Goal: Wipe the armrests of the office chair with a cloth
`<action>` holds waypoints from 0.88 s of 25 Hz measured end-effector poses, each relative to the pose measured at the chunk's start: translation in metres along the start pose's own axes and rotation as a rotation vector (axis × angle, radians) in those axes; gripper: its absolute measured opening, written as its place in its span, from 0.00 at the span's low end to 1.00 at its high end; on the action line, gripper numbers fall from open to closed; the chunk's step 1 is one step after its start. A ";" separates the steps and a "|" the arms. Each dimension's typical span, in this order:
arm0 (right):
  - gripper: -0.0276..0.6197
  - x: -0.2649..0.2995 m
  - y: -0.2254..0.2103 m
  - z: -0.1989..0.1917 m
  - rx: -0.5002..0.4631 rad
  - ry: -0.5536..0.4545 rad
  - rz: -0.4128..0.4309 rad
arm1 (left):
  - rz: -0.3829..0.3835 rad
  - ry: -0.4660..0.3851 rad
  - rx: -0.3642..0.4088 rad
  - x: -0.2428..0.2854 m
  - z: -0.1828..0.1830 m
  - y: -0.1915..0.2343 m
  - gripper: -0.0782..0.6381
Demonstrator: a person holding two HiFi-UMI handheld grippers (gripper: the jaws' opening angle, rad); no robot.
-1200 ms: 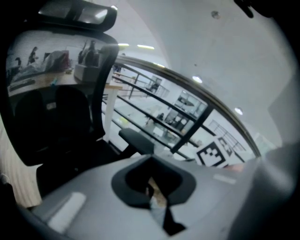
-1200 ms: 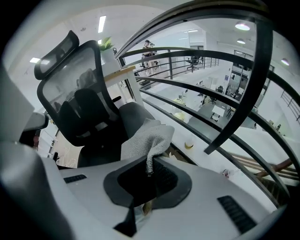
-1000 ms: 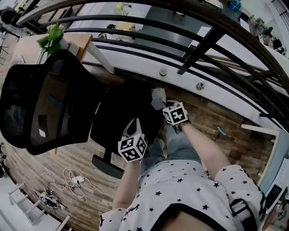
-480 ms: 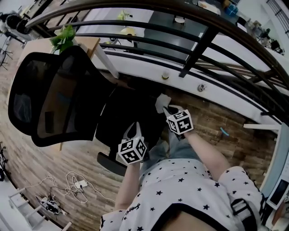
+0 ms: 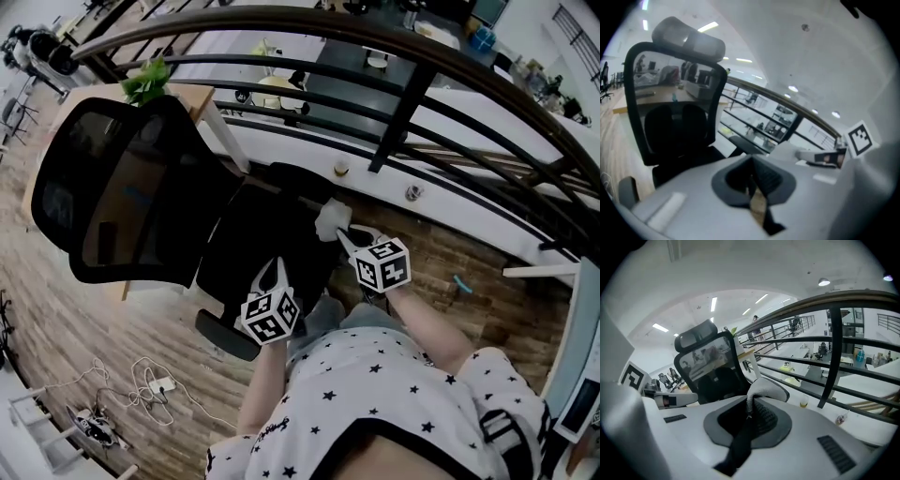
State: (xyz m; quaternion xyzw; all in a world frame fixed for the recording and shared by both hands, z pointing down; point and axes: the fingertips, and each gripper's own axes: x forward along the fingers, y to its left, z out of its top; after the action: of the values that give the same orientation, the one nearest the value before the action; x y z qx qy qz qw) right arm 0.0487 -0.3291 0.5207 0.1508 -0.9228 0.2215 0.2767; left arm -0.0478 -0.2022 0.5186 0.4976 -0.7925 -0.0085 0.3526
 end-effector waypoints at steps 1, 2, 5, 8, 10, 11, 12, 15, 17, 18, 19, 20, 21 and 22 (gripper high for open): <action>0.09 -0.008 0.001 0.000 0.002 -0.008 0.006 | 0.004 -0.010 -0.002 -0.005 0.000 -0.004 0.12; 0.09 -0.017 0.003 0.000 0.000 -0.014 0.013 | 0.008 -0.021 -0.006 -0.011 -0.001 -0.008 0.12; 0.09 -0.040 0.010 -0.006 -0.022 -0.027 0.037 | 0.023 -0.051 -0.018 -0.029 -0.008 -0.021 0.12; 0.09 -0.063 0.016 -0.014 -0.046 -0.034 0.063 | 0.033 -0.073 -0.031 -0.045 -0.020 -0.036 0.12; 0.09 -0.079 0.021 -0.019 -0.063 -0.042 0.083 | 0.036 -0.085 -0.035 -0.056 -0.028 -0.046 0.12; 0.09 -0.087 0.024 -0.022 -0.074 -0.047 0.094 | 0.040 -0.094 -0.037 -0.061 -0.032 -0.051 0.12; 0.09 -0.095 0.027 -0.023 -0.086 -0.053 0.105 | 0.046 -0.104 -0.037 -0.067 -0.035 -0.055 0.12; 0.09 -0.117 0.037 -0.029 -0.120 -0.070 0.133 | 0.066 -0.134 -0.027 -0.083 -0.043 -0.067 0.12; 0.09 -0.133 0.042 -0.034 -0.136 -0.083 0.148 | 0.069 -0.143 -0.021 -0.093 -0.051 -0.077 0.12; 0.09 -0.141 0.045 -0.037 -0.140 -0.089 0.154 | 0.068 -0.145 -0.018 -0.099 -0.056 -0.082 0.12; 0.09 -0.150 0.047 -0.040 -0.141 -0.094 0.159 | 0.066 -0.145 -0.016 -0.105 -0.061 -0.088 0.12; 0.09 -0.157 0.050 -0.044 -0.137 -0.099 0.165 | 0.064 -0.144 -0.013 -0.110 -0.065 -0.092 0.12; 0.09 -0.164 0.052 -0.047 -0.132 -0.105 0.172 | 0.061 -0.143 -0.009 -0.115 -0.069 -0.096 0.12; 0.09 -0.170 0.055 -0.050 -0.126 -0.111 0.179 | 0.058 -0.142 -0.004 -0.120 -0.073 -0.100 0.12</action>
State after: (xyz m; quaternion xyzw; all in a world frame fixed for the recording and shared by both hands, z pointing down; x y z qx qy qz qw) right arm 0.1852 -0.2312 0.4423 0.0621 -0.9587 0.1781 0.2131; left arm 0.1024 -0.1327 0.4708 0.4719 -0.8295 -0.0352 0.2966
